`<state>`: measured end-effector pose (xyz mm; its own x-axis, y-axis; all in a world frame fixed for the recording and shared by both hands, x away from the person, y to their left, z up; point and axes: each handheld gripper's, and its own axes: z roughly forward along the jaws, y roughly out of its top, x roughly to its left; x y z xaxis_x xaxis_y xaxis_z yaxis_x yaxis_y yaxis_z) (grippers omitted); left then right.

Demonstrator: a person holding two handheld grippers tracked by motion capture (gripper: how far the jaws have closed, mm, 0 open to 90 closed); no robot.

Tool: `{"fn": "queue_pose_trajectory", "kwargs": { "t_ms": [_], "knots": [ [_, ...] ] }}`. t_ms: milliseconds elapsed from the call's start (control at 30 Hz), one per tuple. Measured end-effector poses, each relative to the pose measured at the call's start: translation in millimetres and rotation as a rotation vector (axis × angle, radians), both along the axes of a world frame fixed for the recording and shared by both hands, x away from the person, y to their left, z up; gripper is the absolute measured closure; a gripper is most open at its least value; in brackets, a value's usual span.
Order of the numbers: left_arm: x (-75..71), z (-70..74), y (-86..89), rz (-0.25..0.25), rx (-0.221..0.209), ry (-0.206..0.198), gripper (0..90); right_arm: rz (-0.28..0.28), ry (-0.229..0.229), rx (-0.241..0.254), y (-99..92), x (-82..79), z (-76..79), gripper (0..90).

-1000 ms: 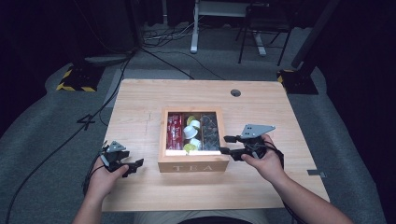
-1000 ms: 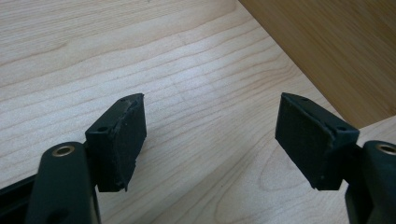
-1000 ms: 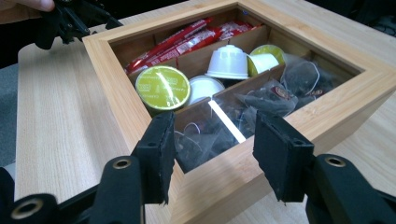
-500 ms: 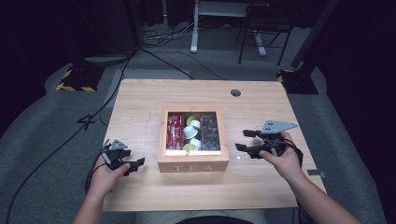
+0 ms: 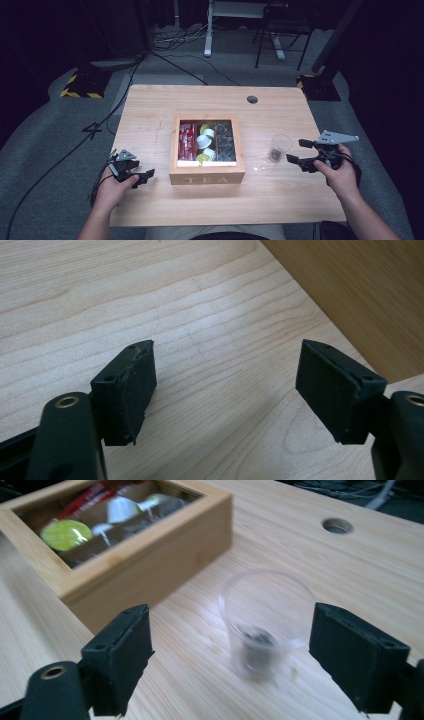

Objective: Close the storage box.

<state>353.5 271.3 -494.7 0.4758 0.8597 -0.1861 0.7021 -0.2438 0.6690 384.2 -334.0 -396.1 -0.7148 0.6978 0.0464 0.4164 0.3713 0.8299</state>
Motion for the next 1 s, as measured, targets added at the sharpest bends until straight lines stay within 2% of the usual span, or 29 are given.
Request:
{"fn": "queue_pose_trajectory", "kwargs": {
  "t_ms": [100,200,300,333,400,533,567,700,867,1000],
  "knots": [
    [0.0,-0.9,-0.1,-0.001,0.008,0.006,24.8,-0.029,0.011,-0.009,-18.7,-0.2,-7.0,15.8],
    [0.3,-0.9,-0.3,-0.001,0.008,0.007,24.2,-0.051,0.047,-0.037,-31.7,1.4,-16.4,16.0],
    [0.4,-1.3,-0.2,0.0,0.007,0.008,23.9,-0.073,0.119,-0.029,-47.5,5.9,-34.1,15.9],
    [0.4,-1.5,-0.2,0.0,0.007,0.005,23.9,-0.073,0.119,-0.029,-47.5,5.9,-34.1,15.9],
    [0.4,-1.7,-0.3,-0.001,0.008,0.004,23.2,-0.117,0.125,-0.035,-55.2,9.2,-43.4,16.2],
    [0.6,-2.1,-0.1,-0.009,0.015,-0.001,22.5,-0.162,0.127,-0.038,-65.9,13.8,-55.5,17.1],
    [0.5,-2.5,-0.3,-0.012,0.014,-0.004,21.8,-0.17,0.128,-0.06,-70.6,15.0,-60.5,17.6],
    [0.6,-2.9,-0.2,-0.019,0.018,-0.008,21.2,-0.18,0.128,-0.091,-75.2,15.6,-69.2,17.8],
    [0.7,-5.2,-0.7,-0.036,0.016,-0.023,17.5,-0.199,0.143,-0.096,-79.1,14.2,-81.3,17.7],
    [1.3,-8.8,-1.0,-0.067,0.041,-0.066,15.3,-0.228,0.145,-0.109,-78.9,13.7,-89.0,16.7]
  ]
}}
